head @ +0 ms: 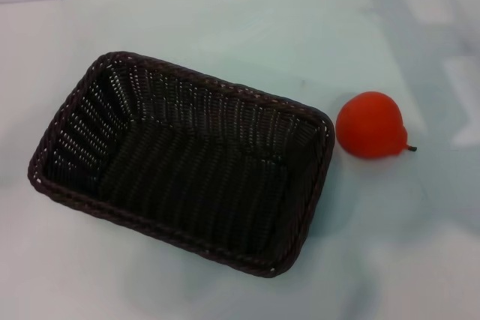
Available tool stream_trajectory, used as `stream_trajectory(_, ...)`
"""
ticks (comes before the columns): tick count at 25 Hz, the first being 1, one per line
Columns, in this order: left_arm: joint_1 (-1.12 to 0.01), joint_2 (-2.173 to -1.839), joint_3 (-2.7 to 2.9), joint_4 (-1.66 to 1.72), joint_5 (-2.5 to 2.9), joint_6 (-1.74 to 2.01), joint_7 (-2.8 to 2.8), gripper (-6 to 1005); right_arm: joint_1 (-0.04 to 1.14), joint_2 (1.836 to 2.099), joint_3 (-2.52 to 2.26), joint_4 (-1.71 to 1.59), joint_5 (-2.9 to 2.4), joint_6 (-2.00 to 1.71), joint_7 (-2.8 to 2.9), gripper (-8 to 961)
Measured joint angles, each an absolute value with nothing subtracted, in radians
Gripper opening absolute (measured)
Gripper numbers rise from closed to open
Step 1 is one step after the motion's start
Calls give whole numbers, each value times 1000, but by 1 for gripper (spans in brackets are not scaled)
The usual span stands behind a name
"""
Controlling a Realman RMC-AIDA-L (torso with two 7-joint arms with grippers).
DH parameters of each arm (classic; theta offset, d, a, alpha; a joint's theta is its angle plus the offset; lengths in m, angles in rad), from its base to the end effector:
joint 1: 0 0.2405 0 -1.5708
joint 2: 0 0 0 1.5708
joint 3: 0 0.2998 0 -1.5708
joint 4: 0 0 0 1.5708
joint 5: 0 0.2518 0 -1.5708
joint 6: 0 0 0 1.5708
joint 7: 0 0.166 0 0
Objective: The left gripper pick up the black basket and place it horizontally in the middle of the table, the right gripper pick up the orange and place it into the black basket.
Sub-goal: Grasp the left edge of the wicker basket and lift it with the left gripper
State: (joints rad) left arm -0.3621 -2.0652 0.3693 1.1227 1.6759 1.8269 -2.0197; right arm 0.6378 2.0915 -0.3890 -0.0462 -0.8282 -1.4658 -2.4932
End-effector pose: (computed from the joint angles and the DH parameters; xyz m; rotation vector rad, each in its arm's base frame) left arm -0.3077 0.3460 0.1464 -2.2330 -0.9284 -1.2204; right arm 0.3252 0.4396 0.0196 -0.5509 -1.3163 -1.3239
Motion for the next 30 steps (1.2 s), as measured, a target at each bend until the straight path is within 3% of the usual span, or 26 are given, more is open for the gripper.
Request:
stream_trajectory(5, -426, -2049, 438, 1337, 1989, 1805, -2280, 715, 626, 2091, -375, -43, -828, -1458, -2493, 945)
stream_trajectory(17, -583, -2060, 704, 1416, 2407, 1774, -2541, 719, 618, 2091, -363, -42, -828, -1430, -2493, 946)
stream_trajectory(30, -660, -2114, 807, 1412, 2702, 1687, -2612, 727, 617, 2087, -347, -50, -828, -1361, -2493, 945)
